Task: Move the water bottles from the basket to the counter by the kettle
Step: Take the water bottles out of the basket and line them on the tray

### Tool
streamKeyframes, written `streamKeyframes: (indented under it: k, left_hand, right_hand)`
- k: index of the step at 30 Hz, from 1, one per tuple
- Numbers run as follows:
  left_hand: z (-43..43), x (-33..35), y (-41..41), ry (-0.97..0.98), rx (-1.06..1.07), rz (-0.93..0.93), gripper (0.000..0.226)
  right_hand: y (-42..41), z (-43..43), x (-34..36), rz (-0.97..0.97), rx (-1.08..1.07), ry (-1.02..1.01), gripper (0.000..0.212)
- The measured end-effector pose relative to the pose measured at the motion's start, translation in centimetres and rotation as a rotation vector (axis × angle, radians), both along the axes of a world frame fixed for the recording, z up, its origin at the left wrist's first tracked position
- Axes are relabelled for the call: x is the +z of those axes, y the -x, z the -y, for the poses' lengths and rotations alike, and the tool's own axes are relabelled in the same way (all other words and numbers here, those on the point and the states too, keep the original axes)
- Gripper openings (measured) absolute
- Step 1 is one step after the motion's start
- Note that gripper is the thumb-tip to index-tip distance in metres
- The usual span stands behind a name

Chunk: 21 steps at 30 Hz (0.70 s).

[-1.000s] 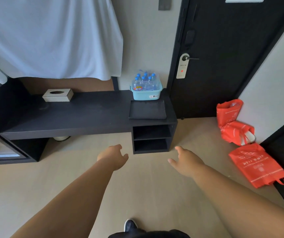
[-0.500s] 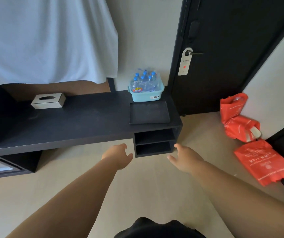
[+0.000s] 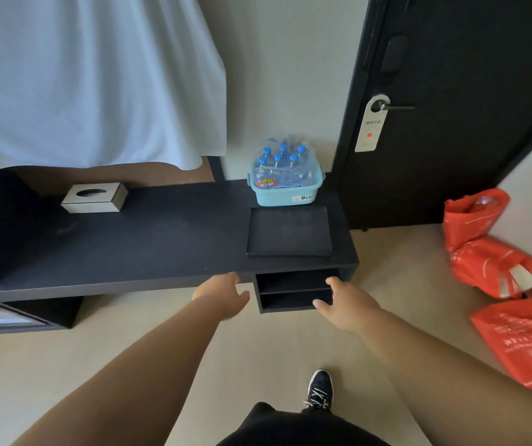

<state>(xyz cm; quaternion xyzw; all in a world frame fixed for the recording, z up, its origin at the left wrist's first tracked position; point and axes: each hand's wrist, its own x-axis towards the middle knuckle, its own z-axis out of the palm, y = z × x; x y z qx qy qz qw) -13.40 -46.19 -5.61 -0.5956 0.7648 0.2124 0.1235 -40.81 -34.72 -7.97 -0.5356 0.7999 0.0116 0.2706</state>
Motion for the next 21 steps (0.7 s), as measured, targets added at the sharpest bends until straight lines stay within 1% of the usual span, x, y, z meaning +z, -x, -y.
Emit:
streamKeyframes:
  k: [6,11,21]
  left_hand:
    - [4.0,0.2,5.8,-0.026,0.035,0.027,0.058]
    - [6.5,-0.1,9.9,-0.032,0.059,0.024,0.059]
    - [11.1,-1.2,12.2,-0.052,0.122,0.025,0.060]
  right_hand:
    - [6.3,6.7,0.4,-0.036,0.048,-0.004,0.073]
    - [10.1,10.0,-0.4,0.003,0.036,-0.025,0.075]
    - [13.1,14.8,-1.9,0.064,0.040,-0.050,0.077]
